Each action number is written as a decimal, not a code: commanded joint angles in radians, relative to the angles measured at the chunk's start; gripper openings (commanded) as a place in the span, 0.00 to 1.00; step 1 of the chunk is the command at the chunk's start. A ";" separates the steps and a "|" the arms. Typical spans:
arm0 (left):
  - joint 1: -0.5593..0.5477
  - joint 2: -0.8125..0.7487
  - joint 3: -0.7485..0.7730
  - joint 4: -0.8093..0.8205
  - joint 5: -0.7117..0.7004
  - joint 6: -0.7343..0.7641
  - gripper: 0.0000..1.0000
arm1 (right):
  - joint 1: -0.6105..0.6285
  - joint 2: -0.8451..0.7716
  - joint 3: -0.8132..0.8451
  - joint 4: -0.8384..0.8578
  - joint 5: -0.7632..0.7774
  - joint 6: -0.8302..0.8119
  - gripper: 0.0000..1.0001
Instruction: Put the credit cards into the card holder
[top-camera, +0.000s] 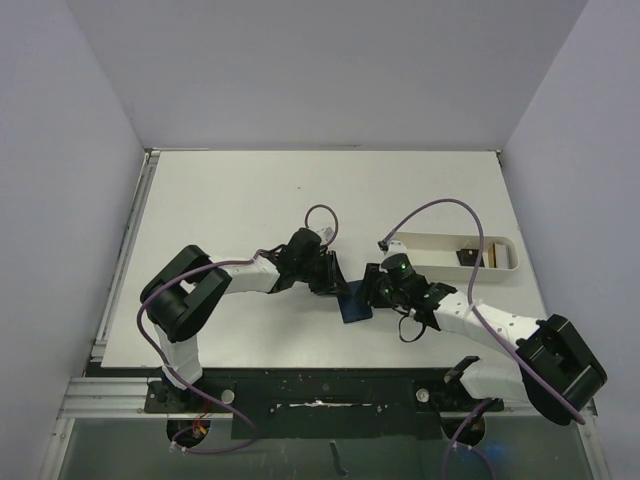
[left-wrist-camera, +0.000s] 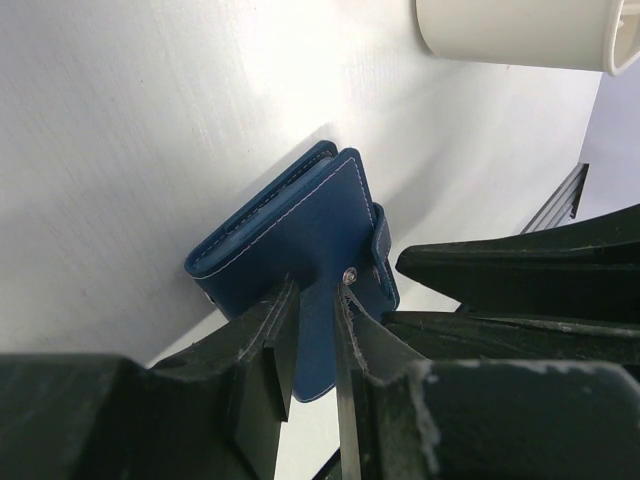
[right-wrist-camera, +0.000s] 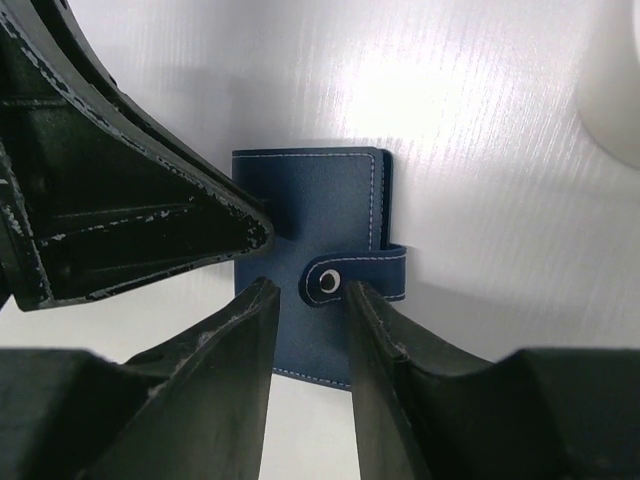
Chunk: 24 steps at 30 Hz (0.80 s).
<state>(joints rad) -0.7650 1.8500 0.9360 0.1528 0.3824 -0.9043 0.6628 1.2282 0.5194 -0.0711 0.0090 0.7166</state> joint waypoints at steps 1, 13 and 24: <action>-0.005 0.023 0.009 -0.033 -0.059 0.030 0.20 | 0.007 -0.047 -0.021 0.030 0.021 0.013 0.34; -0.013 0.019 0.014 -0.043 -0.074 0.023 0.20 | -0.025 -0.099 -0.031 0.033 0.015 0.042 0.25; -0.020 0.032 0.024 -0.054 -0.076 0.026 0.20 | -0.064 -0.047 -0.081 0.140 -0.064 0.040 0.26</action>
<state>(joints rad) -0.7734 1.8500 0.9390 0.1524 0.3668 -0.9051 0.6083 1.1595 0.4435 -0.0322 -0.0097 0.7578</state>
